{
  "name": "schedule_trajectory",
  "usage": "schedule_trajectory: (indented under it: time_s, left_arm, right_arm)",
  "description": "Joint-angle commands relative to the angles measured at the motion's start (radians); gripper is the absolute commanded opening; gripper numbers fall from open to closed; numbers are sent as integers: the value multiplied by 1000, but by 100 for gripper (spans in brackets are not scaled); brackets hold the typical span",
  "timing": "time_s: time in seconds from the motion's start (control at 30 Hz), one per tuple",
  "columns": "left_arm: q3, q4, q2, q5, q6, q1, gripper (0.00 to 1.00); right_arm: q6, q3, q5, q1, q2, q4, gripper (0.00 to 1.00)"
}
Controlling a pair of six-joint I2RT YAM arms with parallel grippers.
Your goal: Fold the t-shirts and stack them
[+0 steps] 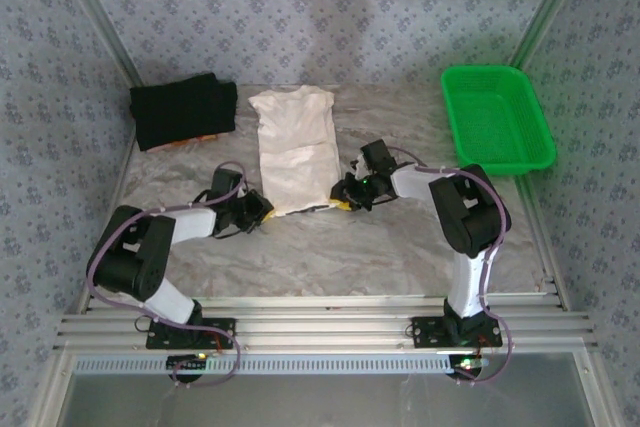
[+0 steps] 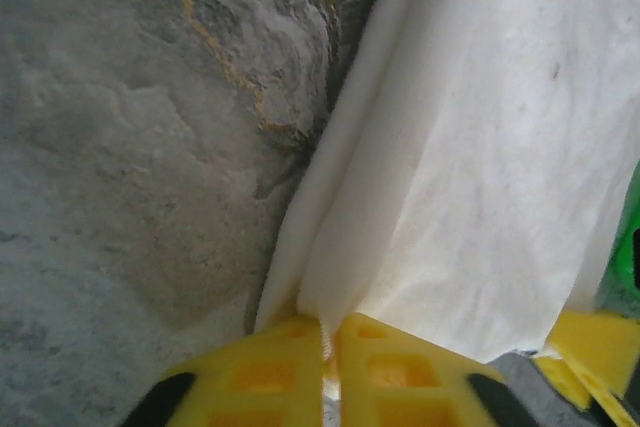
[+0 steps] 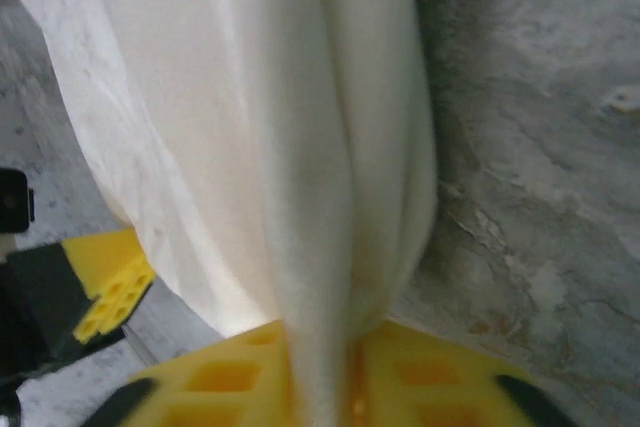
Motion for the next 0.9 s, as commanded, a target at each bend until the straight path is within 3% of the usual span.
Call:
schedule_trajectory:
  time_s: [0.0,0.13,0.4,0.7,0.87]
  left_arm:
    - [49,-84,-8,0,43,-6,2]
    - [54,-200,-83,-33,86,-6,0]
    - [-36,-364,-340,-86,69,-39,0]
    - [-132,-583,-699,-221,-72,-218,0]
    - [-136,-725,-861,-299,-149,-335,0]
  right_arm:
    - [3,9,9,-1,-12,-43,8]
    - [-22,-3,23,-2,-59,-105,0]
    - [5,-77,54,19,-201,-196,0]
    - [125,-222,146,161,-418,-274,0]
    - [242,-312,230,296,-550,-308,0]
